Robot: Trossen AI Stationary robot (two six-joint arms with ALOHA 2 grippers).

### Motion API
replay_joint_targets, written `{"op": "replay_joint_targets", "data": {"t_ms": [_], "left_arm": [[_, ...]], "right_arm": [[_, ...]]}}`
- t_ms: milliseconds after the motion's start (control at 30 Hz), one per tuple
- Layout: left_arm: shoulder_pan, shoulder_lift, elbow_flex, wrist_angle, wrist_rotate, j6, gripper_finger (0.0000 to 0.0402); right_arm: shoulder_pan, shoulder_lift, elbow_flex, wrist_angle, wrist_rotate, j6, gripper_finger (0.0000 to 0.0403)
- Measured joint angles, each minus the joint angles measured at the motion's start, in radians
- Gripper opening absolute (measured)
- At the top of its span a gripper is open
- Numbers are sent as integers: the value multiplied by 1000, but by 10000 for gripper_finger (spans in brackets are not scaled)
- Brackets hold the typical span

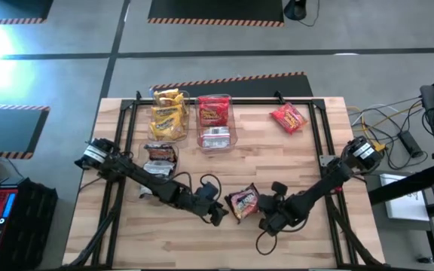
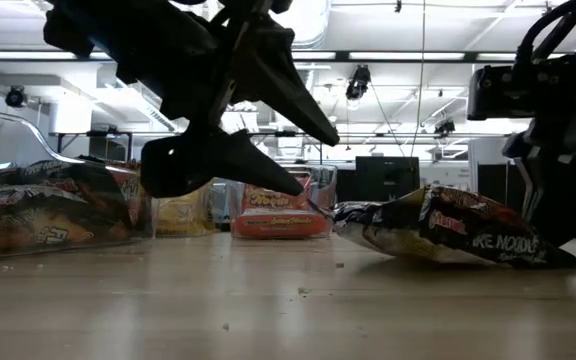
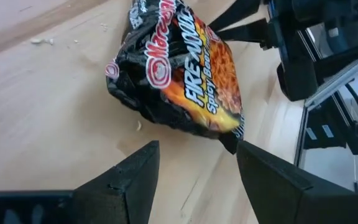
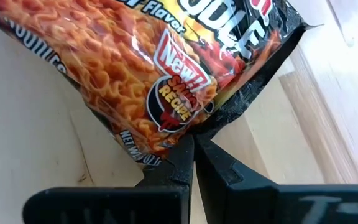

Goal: Sort Maruchan noodles
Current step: Put the black noodle pack into the bottom transparent bin

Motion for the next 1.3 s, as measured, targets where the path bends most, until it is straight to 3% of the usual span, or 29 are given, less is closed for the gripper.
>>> {"op": "replay_joint_targets", "data": {"t_ms": [200, 533, 800, 1067, 1300], "left_arm": [[6, 29, 0, 22, -8, -8, 214], [21, 143, -1, 246, 25, -49, 233], [54, 154, -3, 255, -17, -46, 233], [53, 154, -5, 247, 134, -81, 233], [48, 154, -6, 237, 175, -139, 233]], "right_arm": [[-7, 1, 0, 8, 12, -15, 9], [-8, 2, -3, 18, 13, -19, 9], [-9, 2, -5, 87, 11, -67, 9], [-23, 2, -21, 110, 13, -73, 9], [-26, -1, -72, 193, 17, -71, 9]]}}
